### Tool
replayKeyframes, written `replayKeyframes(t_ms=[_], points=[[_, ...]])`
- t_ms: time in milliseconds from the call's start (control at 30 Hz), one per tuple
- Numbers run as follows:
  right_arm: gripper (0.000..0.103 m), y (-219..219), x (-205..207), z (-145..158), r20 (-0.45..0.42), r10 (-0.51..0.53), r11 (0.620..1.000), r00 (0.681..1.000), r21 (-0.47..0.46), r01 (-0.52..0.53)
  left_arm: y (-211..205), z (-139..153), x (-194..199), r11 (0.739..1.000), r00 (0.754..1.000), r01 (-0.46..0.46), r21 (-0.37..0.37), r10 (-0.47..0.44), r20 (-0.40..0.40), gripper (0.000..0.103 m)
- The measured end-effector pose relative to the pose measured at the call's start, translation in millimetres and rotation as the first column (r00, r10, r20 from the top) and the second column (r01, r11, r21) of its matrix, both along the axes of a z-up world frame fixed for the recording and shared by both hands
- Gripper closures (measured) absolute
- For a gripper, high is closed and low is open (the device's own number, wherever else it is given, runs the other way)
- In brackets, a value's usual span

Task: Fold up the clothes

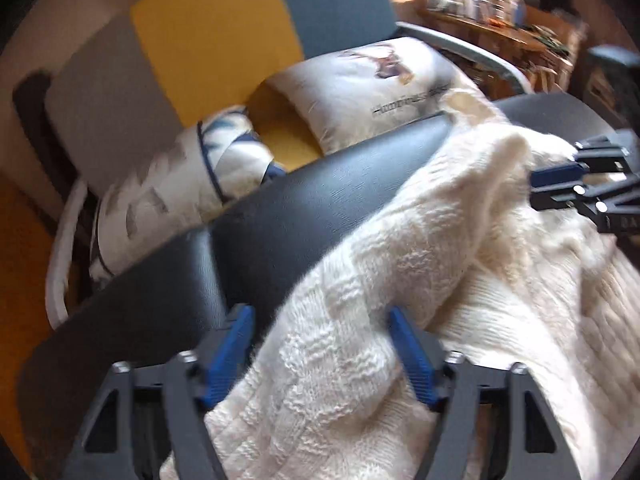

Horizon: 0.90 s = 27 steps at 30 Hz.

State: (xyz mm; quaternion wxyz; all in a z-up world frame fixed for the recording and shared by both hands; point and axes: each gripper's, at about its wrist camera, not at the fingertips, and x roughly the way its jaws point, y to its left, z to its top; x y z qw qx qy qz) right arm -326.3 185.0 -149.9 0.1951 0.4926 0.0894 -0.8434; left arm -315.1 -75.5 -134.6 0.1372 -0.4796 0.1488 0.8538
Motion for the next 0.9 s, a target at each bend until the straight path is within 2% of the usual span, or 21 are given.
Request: replayKeyframes(t_ms=[33, 67, 167, 333, 400, 467, 533, 600, 700, 800, 900], points=[[0.078, 0, -3, -3, -0.013, -0.012, 0.999, 1.000, 0.047, 0.012, -9, -3, -4, 0.998, 0.998, -0.060, 0.033, 0.060, 0.005, 0.071], [0.078, 1, -7, -7, -0.027, -0.030, 0.996, 0.999, 0.089, 0.032, -19, -4, -9, 0.990, 0.992, -0.123, 0.075, 0.122, 0.012, 0.072], [0.077, 8, -15, -10, -0.043, -0.082, 0.994, 0.996, 0.067, 0.085, -45, -12, -26, 0.950, 0.966, -0.257, 0.179, 0.250, 0.063, 0.071], [0.077, 8, -16, -10, -0.045, -0.092, 0.993, 0.995, 0.065, 0.095, -49, -15, -32, 0.918, 0.950, -0.310, 0.248, 0.290, 0.116, 0.060], [0.076, 11, -15, -6, -0.014, -0.104, 0.994, 0.994, 0.044, 0.104, -58, -3, -22, 0.892, 0.939, -0.343, 0.295, 0.323, 0.118, 0.055], [0.076, 15, -3, 5, 0.001, -0.117, 0.993, 0.993, -0.010, 0.117, -67, -1, 4, 0.869, 0.930, -0.366, 0.331, 0.341, 0.134, 0.051], [0.075, 25, 23, 21, 0.014, -0.090, 0.986, 0.996, -0.142, 0.091, -77, -3, 35, 0.848, 0.923, -0.385, 0.363, 0.353, 0.155, 0.041], [0.075, 38, 55, 32, 0.060, -0.057, 0.957, 0.997, -0.282, 0.071, -87, -4, 66, 0.826, 0.915, -0.404, 0.394, 0.363, 0.176, 0.037], [0.075, 58, 115, 42, 0.111, -0.036, 0.921, 0.993, -0.383, 0.076, -101, -7, 112, 0.789, 0.902, -0.431, 0.438, 0.377, 0.209, 0.036], [0.075, 85, 171, 40, 0.180, -0.086, 0.904, 0.980, -0.398, 0.153, -115, -9, 158, 0.749, 0.889, -0.458, 0.479, 0.389, 0.242, 0.034], [0.074, 107, 218, 29, 0.245, -0.149, 0.904, 0.958, -0.360, 0.232, -130, -11, 204, 0.706, 0.875, -0.484, 0.517, 0.398, 0.275, 0.034]])
